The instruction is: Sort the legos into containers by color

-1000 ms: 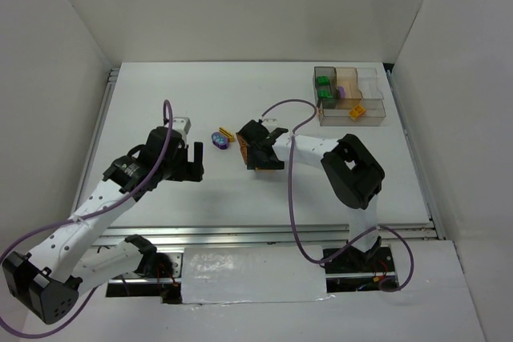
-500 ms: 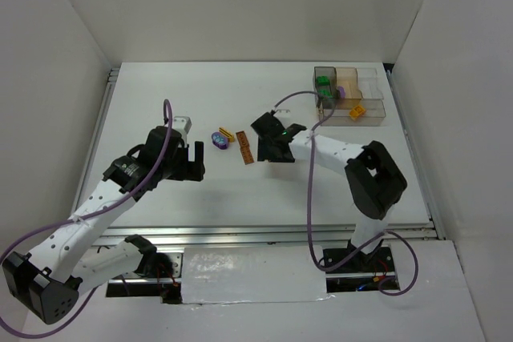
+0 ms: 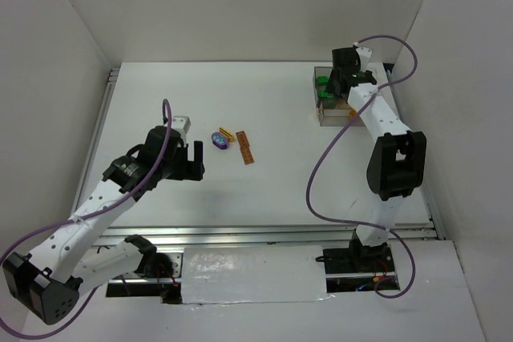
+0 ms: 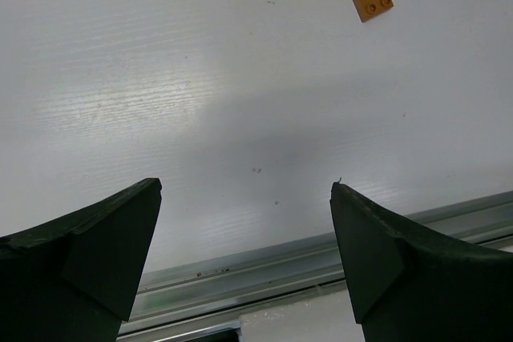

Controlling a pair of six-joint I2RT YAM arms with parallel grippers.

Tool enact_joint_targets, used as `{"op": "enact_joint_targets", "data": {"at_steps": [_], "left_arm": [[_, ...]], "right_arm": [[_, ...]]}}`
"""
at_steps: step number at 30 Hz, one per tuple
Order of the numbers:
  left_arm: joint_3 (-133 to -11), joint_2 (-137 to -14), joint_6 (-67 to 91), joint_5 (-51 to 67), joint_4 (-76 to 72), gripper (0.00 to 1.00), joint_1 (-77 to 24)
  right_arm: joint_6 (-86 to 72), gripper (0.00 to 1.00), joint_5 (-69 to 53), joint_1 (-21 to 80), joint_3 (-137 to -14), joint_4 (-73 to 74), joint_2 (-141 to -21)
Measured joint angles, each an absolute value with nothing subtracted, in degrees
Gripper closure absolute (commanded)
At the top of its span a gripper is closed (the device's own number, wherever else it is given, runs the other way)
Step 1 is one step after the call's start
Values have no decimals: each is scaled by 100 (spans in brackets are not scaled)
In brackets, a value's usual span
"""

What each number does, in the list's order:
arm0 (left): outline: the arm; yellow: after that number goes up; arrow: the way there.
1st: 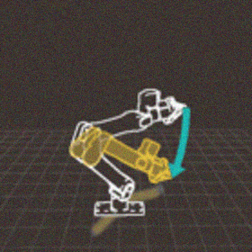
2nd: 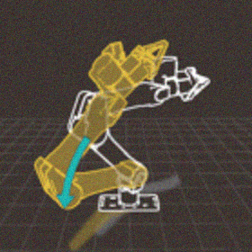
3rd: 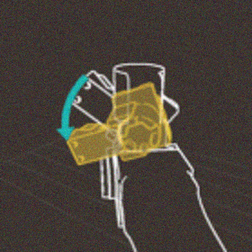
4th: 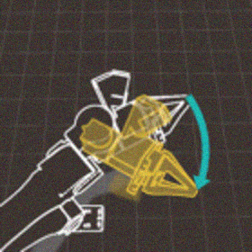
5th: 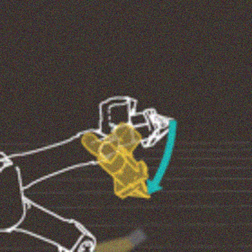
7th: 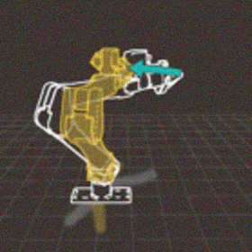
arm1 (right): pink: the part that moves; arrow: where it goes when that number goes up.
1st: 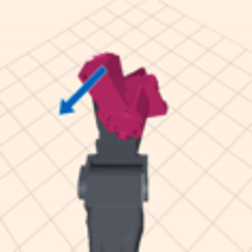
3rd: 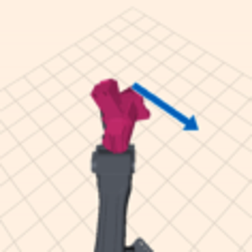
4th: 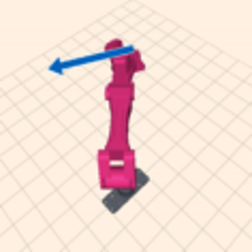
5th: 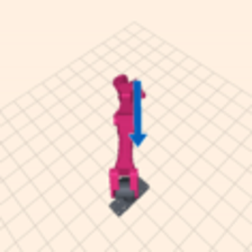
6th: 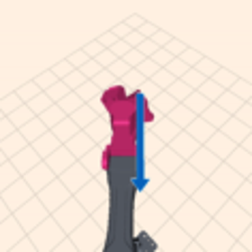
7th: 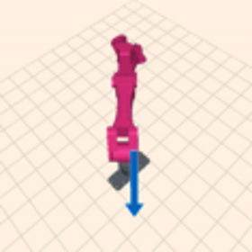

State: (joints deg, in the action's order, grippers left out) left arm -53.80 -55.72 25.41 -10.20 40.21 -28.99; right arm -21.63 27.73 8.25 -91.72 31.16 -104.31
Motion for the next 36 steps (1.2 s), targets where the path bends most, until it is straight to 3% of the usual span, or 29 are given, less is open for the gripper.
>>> {"op": "enact_joint_targets", "data": {"at_steps": [12, 20, 27, 36], "left_arm": [[-5339, -5522, 2532, -972, 3972, 0, -2891], [-5334, -5520, 2517, -869, 3940, 0, -2891], [-5334, -5487, 2515, -867, 3940, 0, -2891], [-5334, -5457, 2526, -943, 3944, 0, -2845]], "right_arm": [[-1542, 45, 2561, 333, -9585, 3050, -11721], [-1452, 21, 2314, 309, -9555, 2871, -11736], [-1400, 13, 2213, 305, -9555, 2873, -11883], [-1457, 12, 2073, 412, -9373, 2877, -11622]]}}
